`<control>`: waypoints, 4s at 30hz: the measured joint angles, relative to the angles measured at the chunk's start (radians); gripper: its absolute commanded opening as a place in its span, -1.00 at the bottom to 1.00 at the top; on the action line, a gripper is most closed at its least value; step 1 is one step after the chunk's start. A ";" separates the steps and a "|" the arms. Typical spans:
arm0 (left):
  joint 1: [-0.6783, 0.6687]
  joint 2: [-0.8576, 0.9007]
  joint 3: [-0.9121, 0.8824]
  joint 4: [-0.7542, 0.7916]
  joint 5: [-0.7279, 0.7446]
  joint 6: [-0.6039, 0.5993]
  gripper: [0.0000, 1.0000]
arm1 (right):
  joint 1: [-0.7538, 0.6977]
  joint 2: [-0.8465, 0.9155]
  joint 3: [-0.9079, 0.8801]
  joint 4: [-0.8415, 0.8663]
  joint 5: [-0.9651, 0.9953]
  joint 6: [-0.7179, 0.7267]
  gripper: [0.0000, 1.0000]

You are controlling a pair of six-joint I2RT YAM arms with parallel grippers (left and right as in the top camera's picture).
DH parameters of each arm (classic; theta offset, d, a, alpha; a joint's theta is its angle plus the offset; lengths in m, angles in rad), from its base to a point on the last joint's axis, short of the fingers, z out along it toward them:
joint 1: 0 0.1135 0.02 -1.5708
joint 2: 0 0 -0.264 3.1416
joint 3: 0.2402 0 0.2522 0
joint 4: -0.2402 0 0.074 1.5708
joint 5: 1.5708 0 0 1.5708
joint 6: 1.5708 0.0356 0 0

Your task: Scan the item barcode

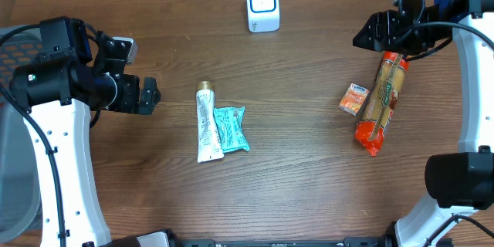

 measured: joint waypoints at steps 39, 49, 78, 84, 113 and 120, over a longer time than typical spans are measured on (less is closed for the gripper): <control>0.000 0.000 0.000 0.000 0.000 0.000 0.99 | 0.159 0.000 0.000 0.093 0.108 0.103 0.85; 0.000 0.000 0.000 0.000 0.000 0.000 0.99 | 0.159 0.000 0.000 0.087 0.143 0.104 0.86; 0.000 0.000 0.000 0.000 0.000 0.000 1.00 | 0.159 0.000 0.000 0.076 0.149 0.104 0.85; 0.000 0.000 0.000 0.000 0.000 0.000 0.99 | 0.159 0.000 0.000 0.077 0.150 0.104 0.85; 0.000 0.000 0.000 0.000 0.000 0.000 1.00 | 0.191 0.006 -0.031 0.143 0.173 0.110 0.80; 0.000 0.000 0.000 0.000 0.000 0.000 0.99 | 0.297 0.075 -0.031 0.190 0.225 0.156 0.80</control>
